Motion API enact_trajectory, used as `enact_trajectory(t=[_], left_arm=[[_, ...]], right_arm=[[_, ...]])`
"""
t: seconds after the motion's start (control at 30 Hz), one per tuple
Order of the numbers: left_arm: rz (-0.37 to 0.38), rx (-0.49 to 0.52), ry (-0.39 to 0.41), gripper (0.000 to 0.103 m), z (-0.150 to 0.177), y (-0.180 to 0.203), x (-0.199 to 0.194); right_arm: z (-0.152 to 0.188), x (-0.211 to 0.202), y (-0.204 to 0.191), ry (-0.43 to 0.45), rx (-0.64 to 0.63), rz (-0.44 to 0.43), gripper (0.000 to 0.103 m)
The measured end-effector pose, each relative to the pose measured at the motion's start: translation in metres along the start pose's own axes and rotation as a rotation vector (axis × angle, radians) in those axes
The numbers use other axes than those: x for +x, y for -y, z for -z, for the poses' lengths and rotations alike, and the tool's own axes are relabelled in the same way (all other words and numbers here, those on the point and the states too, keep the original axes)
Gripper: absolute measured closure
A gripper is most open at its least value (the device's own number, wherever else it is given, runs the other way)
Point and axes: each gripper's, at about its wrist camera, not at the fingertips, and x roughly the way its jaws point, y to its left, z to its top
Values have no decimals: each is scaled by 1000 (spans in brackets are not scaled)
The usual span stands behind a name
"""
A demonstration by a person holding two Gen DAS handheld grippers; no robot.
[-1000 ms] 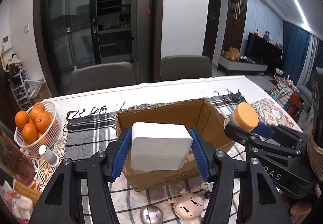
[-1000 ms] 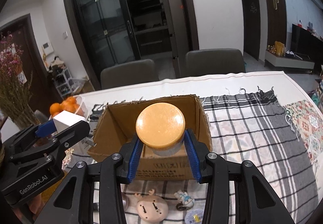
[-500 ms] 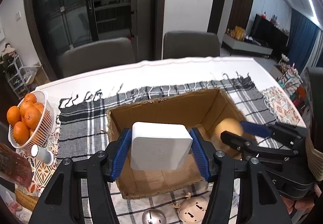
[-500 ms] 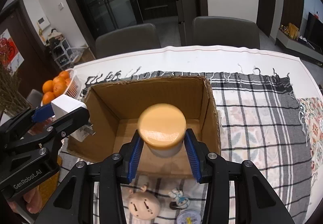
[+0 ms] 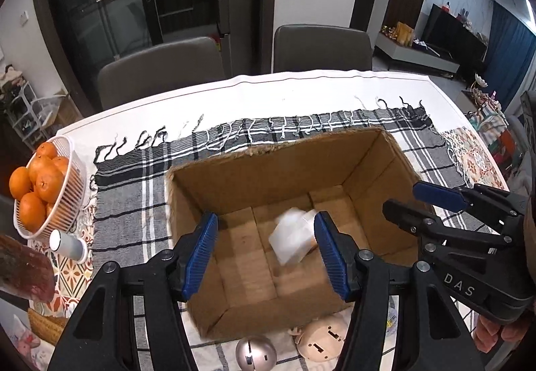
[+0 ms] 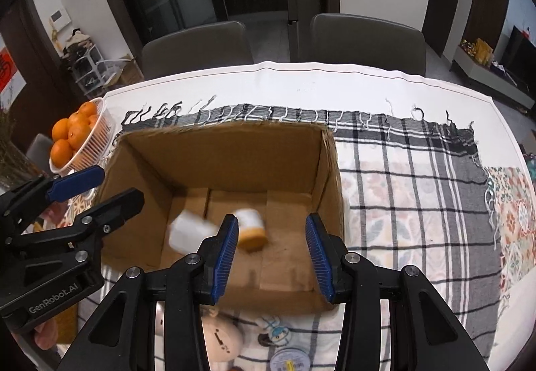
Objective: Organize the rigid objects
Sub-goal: 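Open the right tool releasing the jar while the left tool releases the charger in the box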
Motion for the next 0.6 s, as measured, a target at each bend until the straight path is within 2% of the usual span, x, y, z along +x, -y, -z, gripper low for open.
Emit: enact_trajectory(t=[0.17,0.37,0.47,0.6], left_arm=[[-17,9,26,43,13,-1,-18],[-35,9,54,36,32,-9,-42],[-44,-3,68,34,42,-14,-53],[-72,-13,83,29,55,-22,-66]], right_arm=[[12,-15,-7,27,-22,0,60],[26,-36,-22,57,-47,-1,59],[32,-45,-31,63,-59,1,55],[41,-51,-44,52,-75,-7,44]])
